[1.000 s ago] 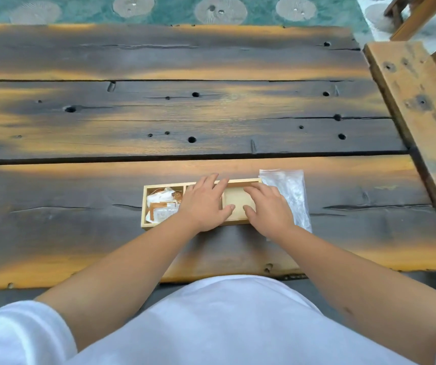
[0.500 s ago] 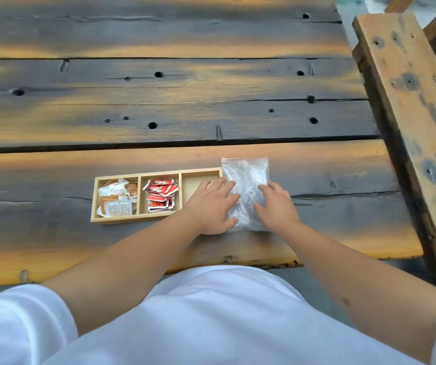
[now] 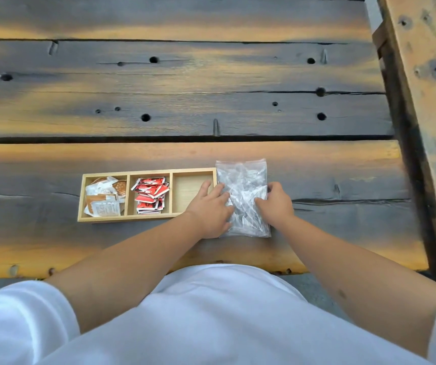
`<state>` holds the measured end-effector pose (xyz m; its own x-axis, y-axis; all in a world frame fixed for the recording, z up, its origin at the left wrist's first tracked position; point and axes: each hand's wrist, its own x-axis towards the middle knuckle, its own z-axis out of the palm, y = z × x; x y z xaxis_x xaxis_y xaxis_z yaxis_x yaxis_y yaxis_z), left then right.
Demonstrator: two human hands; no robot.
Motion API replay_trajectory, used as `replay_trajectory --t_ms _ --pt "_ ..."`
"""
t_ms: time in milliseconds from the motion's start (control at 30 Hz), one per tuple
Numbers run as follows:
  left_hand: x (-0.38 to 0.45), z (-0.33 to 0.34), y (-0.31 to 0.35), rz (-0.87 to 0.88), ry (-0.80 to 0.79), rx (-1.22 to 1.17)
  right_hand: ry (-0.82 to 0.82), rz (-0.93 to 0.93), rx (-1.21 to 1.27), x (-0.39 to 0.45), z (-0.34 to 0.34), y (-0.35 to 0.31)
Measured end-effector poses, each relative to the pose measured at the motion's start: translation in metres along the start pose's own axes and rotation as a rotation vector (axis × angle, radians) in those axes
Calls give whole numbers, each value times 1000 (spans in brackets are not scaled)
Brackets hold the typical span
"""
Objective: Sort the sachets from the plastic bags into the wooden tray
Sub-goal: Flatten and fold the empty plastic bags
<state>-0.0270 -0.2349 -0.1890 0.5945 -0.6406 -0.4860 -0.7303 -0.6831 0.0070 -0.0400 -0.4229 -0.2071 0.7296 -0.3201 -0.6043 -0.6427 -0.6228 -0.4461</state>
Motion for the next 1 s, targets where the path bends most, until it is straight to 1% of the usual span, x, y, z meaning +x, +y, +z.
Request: replay_trajectory --t_ms 100,167,300,467,600,667,767,933,1000 --pt "3 0 0 -10 6 4 0 114 112 5 2 -4" --pt "5 2 1 -20 17 16 6 152 158 9 4 -6" --pt "5 9 4 -29 50 55 -23 139 204 12 5 -7" --pt "3 17 8 -24 78 100 0 149 305 9 7 3" --pt "0 15 7 -7 83 51 -28 119 424 2 2 7" --pt "-2 10 4 -1 105 -64 -42 79 469 -3 -4 5" --pt "-6 1 -4 -20 163 -302 -55 4 480 -13 -16 -3" --pt "-14 -20 -15 -281 337 -810 -85 -162 542 -39 -43 -28" --pt "-17 -33 -18 -364 334 -1000 -124 -212 612 -48 -51 -36"
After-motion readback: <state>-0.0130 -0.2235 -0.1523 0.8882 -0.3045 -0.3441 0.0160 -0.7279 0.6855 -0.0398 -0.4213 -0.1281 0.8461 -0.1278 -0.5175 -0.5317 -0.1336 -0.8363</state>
